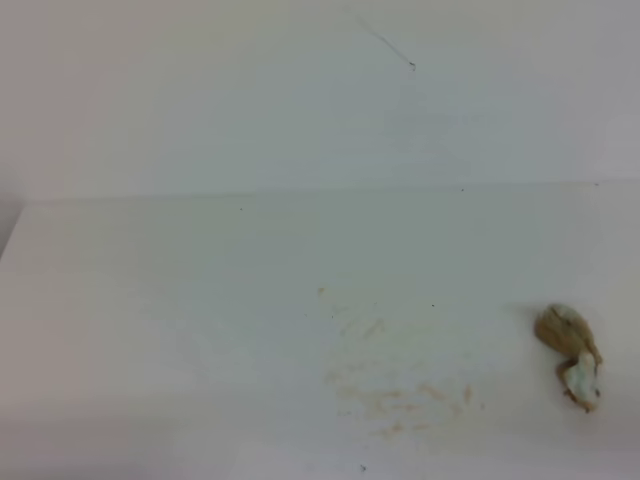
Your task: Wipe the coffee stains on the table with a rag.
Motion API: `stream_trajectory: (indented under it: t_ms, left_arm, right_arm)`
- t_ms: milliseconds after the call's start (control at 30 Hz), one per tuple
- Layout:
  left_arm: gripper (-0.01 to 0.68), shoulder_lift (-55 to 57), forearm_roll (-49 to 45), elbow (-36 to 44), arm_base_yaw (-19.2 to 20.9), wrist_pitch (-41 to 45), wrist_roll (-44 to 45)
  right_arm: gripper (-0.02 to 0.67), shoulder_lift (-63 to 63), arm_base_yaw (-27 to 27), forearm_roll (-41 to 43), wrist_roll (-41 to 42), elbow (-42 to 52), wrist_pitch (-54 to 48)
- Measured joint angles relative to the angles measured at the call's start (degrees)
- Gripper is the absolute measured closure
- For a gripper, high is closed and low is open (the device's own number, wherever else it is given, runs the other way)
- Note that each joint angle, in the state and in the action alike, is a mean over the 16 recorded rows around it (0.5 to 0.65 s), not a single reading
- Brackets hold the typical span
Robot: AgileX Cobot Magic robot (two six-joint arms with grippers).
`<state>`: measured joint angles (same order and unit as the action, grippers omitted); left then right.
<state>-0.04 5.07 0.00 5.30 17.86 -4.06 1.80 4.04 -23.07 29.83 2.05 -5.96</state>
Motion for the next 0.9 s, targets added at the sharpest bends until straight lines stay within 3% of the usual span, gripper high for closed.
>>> stream_trajectory:
  t_ms: [367, 900]
  left_arm:
    - [0.675, 0.00, 0.00, 0.00, 0.00, 0.01, 0.00]
    - [0.675, 0.00, 0.00, 0.00, 0.00, 0.01, 0.00]
  right_arm:
    - [0.649, -0.31, -3.55, 4.35, -4.41, -0.05, -12.57]
    - [0.649, -0.22, -3.76, 16.91, -20.18, -0.16, -13.39]
